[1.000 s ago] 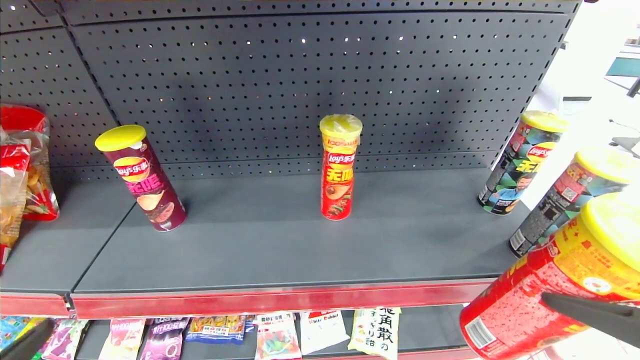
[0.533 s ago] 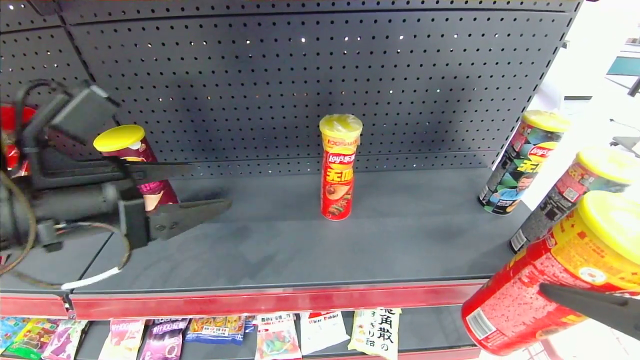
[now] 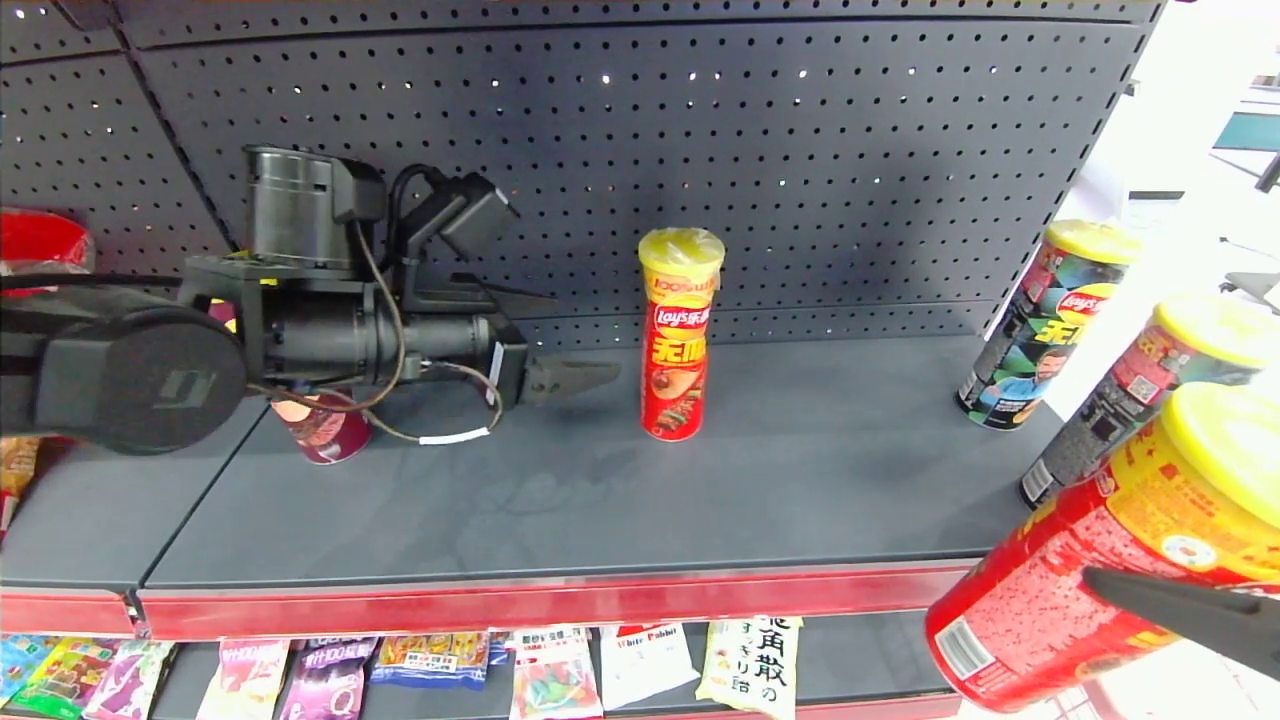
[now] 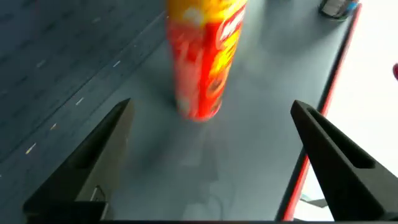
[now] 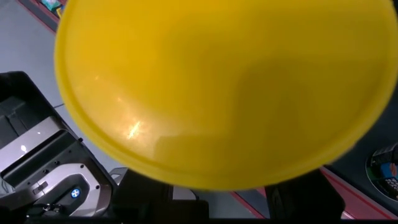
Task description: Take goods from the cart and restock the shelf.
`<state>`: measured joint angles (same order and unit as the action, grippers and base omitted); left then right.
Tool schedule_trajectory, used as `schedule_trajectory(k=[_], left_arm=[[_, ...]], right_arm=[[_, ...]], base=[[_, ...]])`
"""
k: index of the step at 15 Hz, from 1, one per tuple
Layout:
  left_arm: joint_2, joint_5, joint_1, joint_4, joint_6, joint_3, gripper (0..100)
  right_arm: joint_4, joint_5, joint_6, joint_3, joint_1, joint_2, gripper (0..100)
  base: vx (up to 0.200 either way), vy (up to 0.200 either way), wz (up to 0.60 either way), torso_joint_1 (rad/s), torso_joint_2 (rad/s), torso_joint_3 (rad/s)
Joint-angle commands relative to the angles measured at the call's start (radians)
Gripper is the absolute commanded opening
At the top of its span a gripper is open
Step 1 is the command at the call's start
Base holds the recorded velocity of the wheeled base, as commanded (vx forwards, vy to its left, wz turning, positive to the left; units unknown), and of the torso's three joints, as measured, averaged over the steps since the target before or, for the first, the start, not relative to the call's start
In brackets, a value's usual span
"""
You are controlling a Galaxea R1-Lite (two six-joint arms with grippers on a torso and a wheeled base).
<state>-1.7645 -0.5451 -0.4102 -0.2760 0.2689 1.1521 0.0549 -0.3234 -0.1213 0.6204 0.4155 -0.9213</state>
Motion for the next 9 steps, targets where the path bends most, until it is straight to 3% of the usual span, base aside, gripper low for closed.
schedule_trajectory(k=[1,9], left_arm=[[-0.105,-0.003,-0.025,0.0,0.003,0.083,100],[-0.293,-0.03,-0.053,-0.002,0.006,0.336,100]], right_arm=[[0.0,0.0,0.0,0.002,-0.012,0.002,0],[0.002,0.015,-0.001,-0.004,-0.017,0.004,0]], base=[[0.0,0.0,0.0,0.0,0.0,0.0],[0.0,0.0,0.0,0.0,0.0,0.0]])
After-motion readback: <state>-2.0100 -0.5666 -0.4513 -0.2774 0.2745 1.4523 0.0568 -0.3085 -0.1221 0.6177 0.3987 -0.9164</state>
